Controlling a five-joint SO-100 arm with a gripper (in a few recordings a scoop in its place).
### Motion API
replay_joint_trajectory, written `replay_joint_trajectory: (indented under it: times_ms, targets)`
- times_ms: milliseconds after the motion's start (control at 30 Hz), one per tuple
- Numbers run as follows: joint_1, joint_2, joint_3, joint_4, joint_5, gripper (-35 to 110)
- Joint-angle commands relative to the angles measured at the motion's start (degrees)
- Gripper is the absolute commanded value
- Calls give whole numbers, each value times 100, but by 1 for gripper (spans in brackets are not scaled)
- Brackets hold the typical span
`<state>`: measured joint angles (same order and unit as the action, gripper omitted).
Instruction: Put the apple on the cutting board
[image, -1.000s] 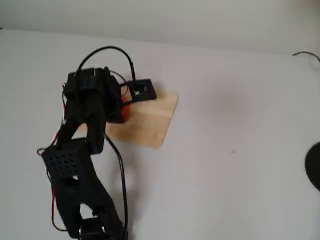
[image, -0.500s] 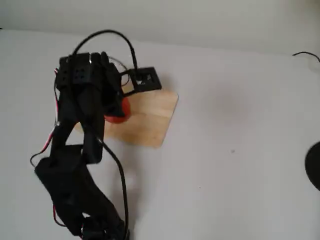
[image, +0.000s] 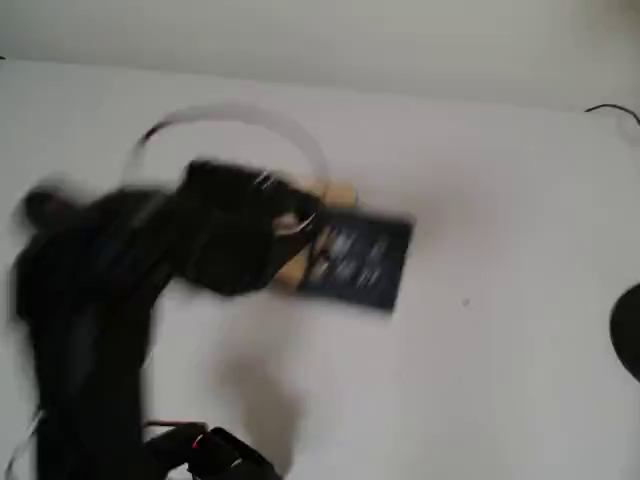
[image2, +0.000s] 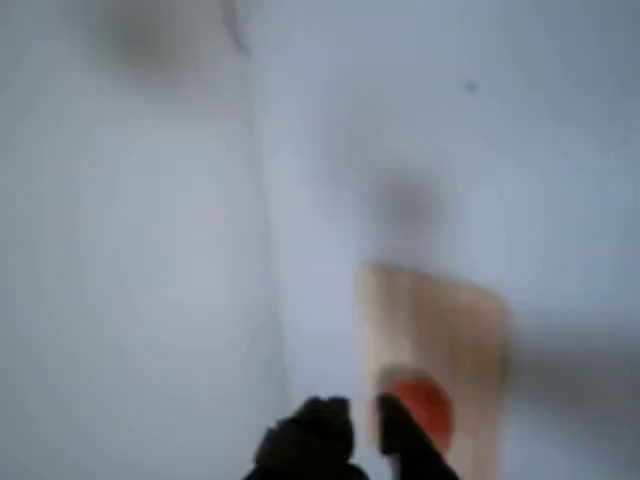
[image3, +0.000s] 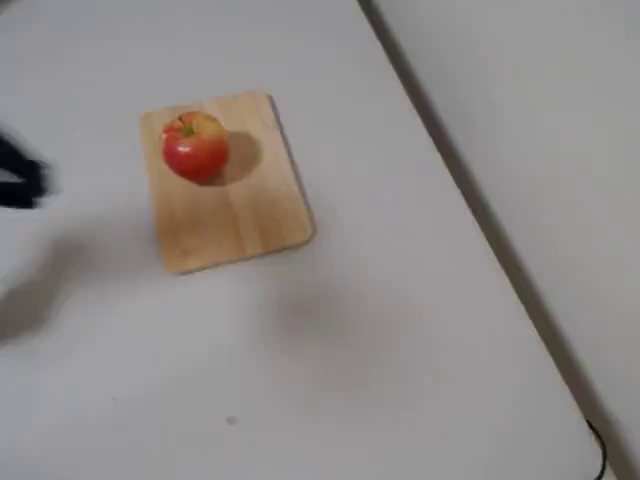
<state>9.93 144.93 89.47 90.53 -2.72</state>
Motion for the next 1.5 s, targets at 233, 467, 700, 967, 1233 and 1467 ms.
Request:
replay_joint_trajectory:
  times_ms: [233,467,700,967,1233,1467]
  targets:
    - [-272,4087,5414,-1037,-264,0]
    - [-439,4351,7304,-1283,-475,0]
    - [-483,4351,8042,-1512,-571,0]
    - [-457,4351,8042,-1512,-562,0]
    - [-457,4351,8042,-1512,-562,0]
    - [-457,4351,8042,-1512,-562,0]
